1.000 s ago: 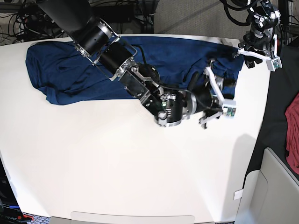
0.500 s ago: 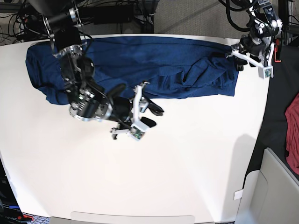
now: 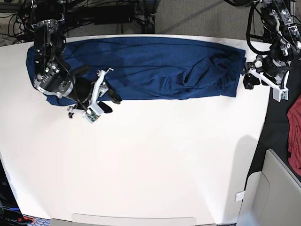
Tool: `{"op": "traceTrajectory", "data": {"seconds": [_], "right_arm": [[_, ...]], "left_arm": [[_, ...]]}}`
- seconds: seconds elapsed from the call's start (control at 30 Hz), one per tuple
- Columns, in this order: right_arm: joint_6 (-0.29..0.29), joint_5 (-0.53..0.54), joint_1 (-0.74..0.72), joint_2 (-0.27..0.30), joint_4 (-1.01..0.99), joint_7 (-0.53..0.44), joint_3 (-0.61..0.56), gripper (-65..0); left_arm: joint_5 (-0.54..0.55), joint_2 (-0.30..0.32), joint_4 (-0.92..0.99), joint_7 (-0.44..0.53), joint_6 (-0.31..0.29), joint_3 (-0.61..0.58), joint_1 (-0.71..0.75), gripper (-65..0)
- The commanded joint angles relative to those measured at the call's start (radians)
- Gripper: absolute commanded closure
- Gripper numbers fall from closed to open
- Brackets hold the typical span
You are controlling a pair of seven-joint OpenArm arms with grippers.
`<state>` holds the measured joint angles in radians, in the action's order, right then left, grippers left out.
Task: Fold the T-shirt properly
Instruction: 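Release the sleeve and move the right gripper back to the shirt's end, then grasp the shirt's end with the left gripper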
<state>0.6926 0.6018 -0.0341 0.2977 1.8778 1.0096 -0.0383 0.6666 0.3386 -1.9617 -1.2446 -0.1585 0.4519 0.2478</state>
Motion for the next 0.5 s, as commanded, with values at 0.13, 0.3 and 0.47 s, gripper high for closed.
{"op": "traceTrajectory", "data": {"seconds": [0.13, 0.3, 0.47], "right_arm": [[0.006, 0.017, 0.021, 0.007, 0.041, -0.028, 0.058, -25.1], [0.006, 0.019, 0.029, 0.007, 0.041, -0.028, 0.058, -25.0], [0.006, 0.019, 0.041, 0.005, 0.041, -0.028, 0.058, -25.0]], "left_arm": [[0.088, 0.067, 0.083, -0.08, -0.218, 0.008, -0.003, -41.1], [0.098, 0.072, 0.12, -0.093, -0.29, 0.043, 0.002, -41.0], [0.098, 0.072, 0.166, -0.085, -0.29, 0.037, -0.003, -41.0]]}}
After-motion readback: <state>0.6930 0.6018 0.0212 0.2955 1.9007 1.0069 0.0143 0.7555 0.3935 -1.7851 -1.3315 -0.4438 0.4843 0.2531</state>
